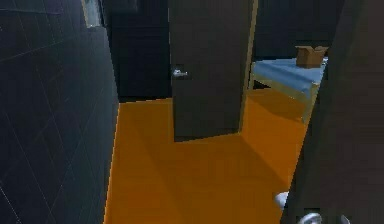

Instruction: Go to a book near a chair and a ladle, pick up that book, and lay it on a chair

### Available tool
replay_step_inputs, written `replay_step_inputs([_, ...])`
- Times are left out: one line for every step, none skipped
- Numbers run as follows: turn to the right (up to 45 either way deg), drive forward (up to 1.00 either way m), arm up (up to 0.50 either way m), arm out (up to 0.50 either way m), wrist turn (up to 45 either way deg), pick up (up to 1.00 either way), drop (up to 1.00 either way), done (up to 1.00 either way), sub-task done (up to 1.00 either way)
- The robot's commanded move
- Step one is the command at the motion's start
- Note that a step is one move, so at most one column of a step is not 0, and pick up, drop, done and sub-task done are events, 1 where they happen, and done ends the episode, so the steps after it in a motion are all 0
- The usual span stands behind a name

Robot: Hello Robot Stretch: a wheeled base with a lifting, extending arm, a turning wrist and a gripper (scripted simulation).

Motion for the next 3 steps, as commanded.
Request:
replay_step_inputs([0.0,0.55,0.0,0.0,0.0,0.0,0.0,0.0,0.0])
replay_step_inputs([33.0,0.0,0.0,0.0,0.0,0.0,0.0,0.0,0.0])
replay_step_inputs([0.0,0.75,0.0,0.0,0.0,0.0,0.0,0.0,0.0])
